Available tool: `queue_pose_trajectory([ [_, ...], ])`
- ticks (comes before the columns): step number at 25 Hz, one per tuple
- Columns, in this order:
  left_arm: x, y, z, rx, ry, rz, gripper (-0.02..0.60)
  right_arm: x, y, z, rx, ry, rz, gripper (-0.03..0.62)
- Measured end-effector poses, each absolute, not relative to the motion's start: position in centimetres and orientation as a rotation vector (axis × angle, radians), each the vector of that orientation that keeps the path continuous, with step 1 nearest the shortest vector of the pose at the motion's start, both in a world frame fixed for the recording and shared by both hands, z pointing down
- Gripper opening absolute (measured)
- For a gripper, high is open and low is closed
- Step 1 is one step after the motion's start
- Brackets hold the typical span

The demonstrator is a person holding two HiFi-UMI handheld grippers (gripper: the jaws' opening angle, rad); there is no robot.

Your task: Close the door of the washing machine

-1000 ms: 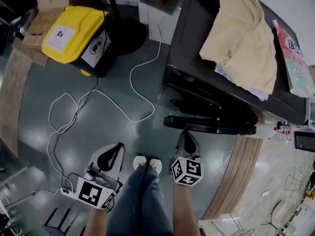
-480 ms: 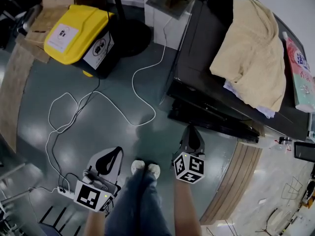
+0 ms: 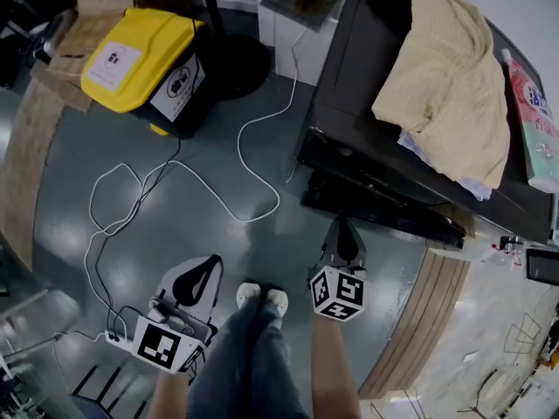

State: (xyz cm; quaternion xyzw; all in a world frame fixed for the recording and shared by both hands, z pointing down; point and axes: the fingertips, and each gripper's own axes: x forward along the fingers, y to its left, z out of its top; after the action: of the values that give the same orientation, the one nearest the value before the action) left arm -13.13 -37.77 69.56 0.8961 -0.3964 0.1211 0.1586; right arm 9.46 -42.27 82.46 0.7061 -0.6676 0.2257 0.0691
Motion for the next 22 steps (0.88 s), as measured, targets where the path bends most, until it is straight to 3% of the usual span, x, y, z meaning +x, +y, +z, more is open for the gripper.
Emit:
queue_pose_trajectory([
  [9,-11.4,-38.0,64.5,2.626,-1.115,0.308,0.002,9.2,-41.1,76.2,2.137,-2.051,0.661,0.011],
  [22,-4.8,-45.0,44.3,2.958,-1.091,0.132,0.002,18.6,-40.6,48.3,2.379,-2.058,0.151,0.011],
])
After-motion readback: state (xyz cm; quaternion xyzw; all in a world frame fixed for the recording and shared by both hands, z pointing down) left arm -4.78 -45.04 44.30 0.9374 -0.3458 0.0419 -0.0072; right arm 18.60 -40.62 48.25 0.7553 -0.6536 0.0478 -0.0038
